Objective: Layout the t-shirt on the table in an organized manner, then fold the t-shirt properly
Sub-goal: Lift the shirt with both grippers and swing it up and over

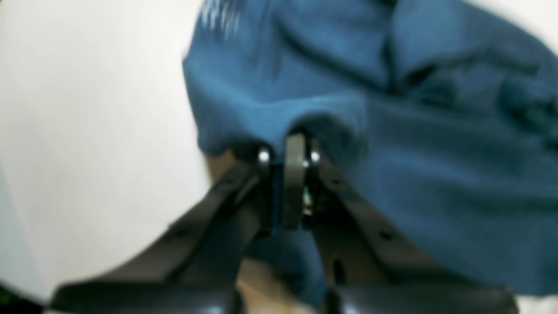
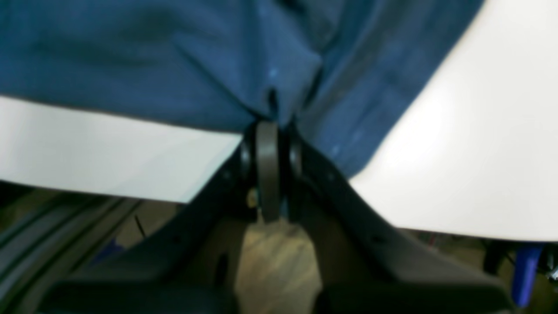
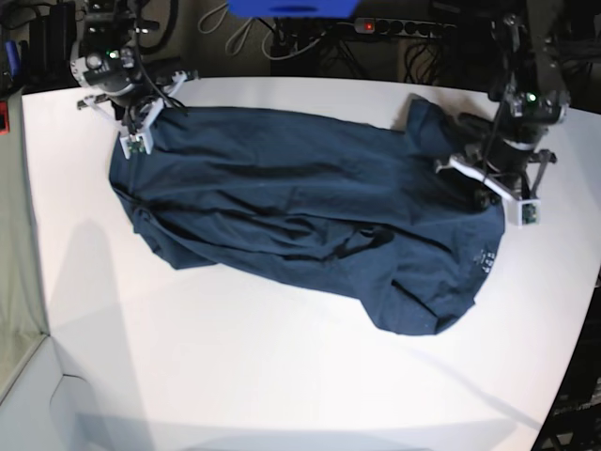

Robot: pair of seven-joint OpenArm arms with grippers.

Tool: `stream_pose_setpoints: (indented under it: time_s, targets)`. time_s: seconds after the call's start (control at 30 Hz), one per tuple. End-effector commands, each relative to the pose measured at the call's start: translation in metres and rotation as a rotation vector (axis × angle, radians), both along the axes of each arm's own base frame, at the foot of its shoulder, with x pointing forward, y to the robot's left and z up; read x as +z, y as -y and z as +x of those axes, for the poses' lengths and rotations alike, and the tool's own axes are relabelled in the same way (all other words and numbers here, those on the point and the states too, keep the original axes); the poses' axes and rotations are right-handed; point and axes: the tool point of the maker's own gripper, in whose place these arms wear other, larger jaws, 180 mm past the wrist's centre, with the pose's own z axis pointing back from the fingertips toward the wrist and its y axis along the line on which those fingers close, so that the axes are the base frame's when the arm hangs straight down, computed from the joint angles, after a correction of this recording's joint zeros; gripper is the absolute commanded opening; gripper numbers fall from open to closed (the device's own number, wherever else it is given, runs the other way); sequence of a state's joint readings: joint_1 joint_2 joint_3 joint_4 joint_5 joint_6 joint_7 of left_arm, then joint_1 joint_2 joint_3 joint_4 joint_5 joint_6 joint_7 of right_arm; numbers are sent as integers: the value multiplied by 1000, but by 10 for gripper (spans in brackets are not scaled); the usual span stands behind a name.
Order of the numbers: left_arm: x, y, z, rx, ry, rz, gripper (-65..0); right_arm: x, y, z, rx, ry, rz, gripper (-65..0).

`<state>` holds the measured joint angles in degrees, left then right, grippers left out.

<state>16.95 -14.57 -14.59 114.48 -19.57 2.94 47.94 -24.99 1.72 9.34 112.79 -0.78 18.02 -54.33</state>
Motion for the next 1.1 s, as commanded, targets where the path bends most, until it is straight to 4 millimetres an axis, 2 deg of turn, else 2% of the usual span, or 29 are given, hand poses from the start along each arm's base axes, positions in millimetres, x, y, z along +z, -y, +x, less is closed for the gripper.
stream_pose_setpoints:
  time_s: [0.0, 0.43, 0.63, 0.7, 0.9, 0.97, 1.07]
  targets:
    - [18, -2, 10, -2, 64, 14, -648, 22, -2, 23, 7, 103, 5, -648]
    - [111, 4, 85, -2, 360, -7, -648, 99, 0, 121, 1, 401, 1, -648]
    - [166, 13, 113, 0, 515, -49, -648, 157, -1, 171, 0, 582, 4, -648]
    - [190, 23, 123, -10, 577, -77, -648, 183, -2, 188, -1, 655, 10, -648]
    - [255, 35, 140, -35, 738, -103, -648, 249, -1, 221, -1, 828, 8, -648]
    - [279, 42, 144, -54, 795, -109, -648, 271, -1, 228, -1, 880, 6, -648]
    - [305, 45, 146, -64, 855, -110, -648, 298, 0, 236, -2, 947, 6, -648]
